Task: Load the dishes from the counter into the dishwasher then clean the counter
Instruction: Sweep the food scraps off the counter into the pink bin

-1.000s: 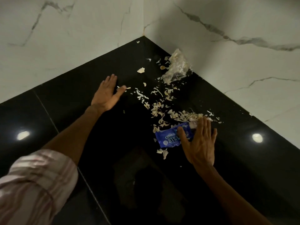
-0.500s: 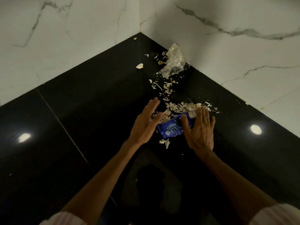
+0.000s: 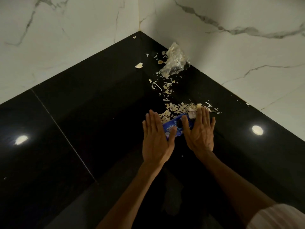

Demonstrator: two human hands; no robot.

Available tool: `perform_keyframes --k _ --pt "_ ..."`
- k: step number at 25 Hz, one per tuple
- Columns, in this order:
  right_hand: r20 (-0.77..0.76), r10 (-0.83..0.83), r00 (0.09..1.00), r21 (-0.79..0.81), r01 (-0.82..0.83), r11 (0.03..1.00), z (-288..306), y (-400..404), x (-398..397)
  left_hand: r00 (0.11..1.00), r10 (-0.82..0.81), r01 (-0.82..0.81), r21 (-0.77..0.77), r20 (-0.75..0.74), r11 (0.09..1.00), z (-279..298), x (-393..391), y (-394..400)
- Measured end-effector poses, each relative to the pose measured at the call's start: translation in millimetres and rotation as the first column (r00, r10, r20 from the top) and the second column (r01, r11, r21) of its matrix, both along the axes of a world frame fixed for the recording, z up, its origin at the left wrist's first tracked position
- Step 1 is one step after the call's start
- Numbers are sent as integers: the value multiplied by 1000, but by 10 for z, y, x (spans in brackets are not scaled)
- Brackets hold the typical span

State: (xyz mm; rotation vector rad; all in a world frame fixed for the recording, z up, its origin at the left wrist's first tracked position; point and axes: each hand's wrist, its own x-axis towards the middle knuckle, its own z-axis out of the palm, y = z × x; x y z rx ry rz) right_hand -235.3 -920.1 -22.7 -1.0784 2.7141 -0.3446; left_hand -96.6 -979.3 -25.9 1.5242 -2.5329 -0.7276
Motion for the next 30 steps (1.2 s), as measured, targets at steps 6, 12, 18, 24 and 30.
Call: perform_keyframes --k 6,12,18,24,30 --pt "26 5 1000 -26 -4 1000 3 18 3 885 81 -22 132 -459 991 110 292 -480" --pt "29 -1 1000 -32 2 999 17 -4 -4 938 49 -12 109 -344 994 184 -147 -2206" --pt "27 -6 1000 3 6 1000 8 -18 -6 821 123 41 272 -557 961 209 -1108 -2868" --pt "80 -23 997 23 21 1000 46 -49 -25 776 50 133 241 -629 961 173 -1752 -3055" --pt "86 -21 996 52 16 998 72 -73 -47 851 -108 215 154 -515 964 169 -1942 -3025"
